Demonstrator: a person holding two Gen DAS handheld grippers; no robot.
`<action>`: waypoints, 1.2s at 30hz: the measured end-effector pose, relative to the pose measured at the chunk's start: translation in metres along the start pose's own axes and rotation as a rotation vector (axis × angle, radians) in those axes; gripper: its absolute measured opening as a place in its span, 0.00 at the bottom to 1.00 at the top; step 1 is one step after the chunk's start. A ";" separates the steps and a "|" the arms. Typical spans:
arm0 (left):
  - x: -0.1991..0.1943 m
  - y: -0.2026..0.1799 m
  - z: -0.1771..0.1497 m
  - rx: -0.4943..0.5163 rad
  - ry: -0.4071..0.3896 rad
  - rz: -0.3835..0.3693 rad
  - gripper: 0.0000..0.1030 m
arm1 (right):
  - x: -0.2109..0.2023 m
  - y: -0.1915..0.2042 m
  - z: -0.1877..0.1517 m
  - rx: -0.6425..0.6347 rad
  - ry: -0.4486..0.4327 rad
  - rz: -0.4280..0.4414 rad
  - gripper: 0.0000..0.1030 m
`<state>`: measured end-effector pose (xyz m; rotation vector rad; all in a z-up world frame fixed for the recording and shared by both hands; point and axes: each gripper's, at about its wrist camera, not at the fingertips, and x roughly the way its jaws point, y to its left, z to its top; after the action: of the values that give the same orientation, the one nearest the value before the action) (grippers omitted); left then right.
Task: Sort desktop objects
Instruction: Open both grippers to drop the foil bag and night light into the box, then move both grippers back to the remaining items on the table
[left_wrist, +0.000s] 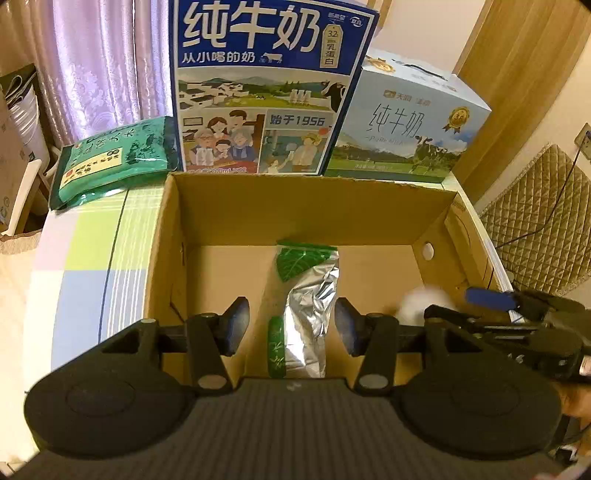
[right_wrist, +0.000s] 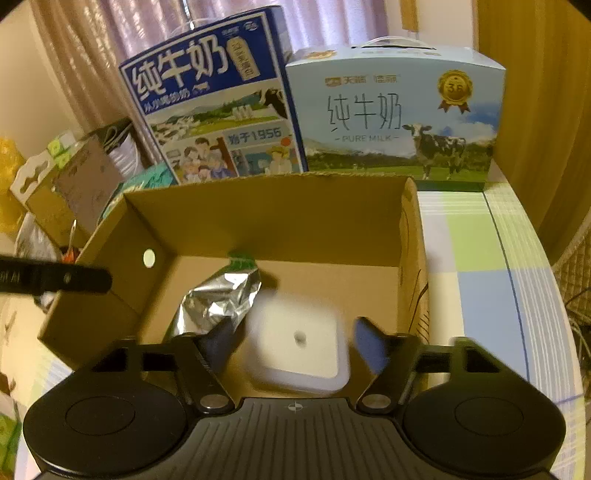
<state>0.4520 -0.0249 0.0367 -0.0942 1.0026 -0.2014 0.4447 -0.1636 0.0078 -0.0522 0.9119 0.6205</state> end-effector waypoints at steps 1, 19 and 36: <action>-0.002 0.001 -0.002 -0.001 -0.002 -0.002 0.44 | -0.003 -0.001 0.000 0.007 -0.015 0.000 0.85; -0.093 0.005 -0.053 -0.028 -0.097 -0.040 0.54 | -0.096 0.025 -0.029 -0.042 -0.127 0.011 0.87; -0.167 0.020 -0.185 -0.016 -0.088 -0.033 0.76 | -0.176 0.054 -0.148 -0.096 -0.072 0.049 0.91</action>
<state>0.2117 0.0328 0.0718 -0.1326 0.9153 -0.2175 0.2299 -0.2476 0.0595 -0.0938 0.8157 0.7073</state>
